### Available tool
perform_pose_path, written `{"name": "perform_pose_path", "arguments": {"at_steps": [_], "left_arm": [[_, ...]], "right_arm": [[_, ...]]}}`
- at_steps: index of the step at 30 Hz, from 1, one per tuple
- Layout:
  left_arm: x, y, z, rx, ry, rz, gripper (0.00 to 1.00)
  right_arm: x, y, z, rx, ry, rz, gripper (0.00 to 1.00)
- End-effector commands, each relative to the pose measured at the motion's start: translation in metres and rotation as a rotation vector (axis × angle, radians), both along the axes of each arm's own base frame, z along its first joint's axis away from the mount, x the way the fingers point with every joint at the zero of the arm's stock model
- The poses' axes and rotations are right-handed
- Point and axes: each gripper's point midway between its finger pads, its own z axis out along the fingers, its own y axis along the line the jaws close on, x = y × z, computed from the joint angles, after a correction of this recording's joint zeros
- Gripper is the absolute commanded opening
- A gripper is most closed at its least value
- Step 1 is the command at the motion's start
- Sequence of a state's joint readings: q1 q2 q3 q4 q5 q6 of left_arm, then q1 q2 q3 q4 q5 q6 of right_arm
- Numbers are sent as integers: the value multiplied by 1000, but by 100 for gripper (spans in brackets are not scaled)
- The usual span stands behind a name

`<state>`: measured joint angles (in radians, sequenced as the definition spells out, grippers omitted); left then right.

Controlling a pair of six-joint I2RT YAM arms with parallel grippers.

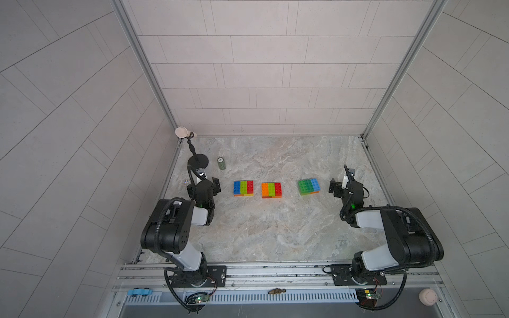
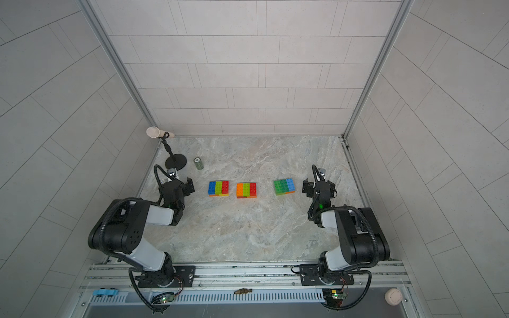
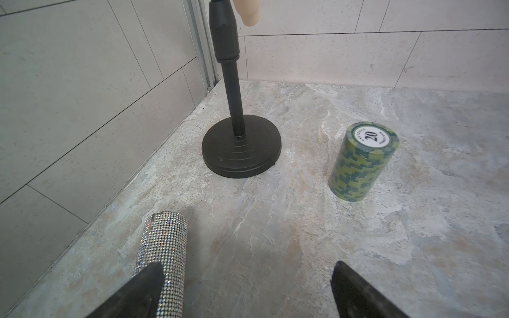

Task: Assemble a rectangle with lego
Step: Reset both arms

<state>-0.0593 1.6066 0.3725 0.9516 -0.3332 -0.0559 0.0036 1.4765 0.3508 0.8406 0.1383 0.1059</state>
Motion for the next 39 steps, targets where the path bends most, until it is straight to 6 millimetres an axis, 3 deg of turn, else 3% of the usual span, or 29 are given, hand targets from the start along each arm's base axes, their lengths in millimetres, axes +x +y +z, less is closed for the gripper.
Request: {"name": "perform_pose_path", "arguments": {"at_steps": [1,23,39], "left_arm": [[3,0,11,-3,-38,3,100],[3,-1,10,-3,-37,1,100],[3,0,11,-3,-39,3,100]], "right_arm": [[1,-2,-3,-5,22,-2,100],[4,-4,-4,-7,41,-18,100],[9,5,-4,-79,78,-20,100]]}}
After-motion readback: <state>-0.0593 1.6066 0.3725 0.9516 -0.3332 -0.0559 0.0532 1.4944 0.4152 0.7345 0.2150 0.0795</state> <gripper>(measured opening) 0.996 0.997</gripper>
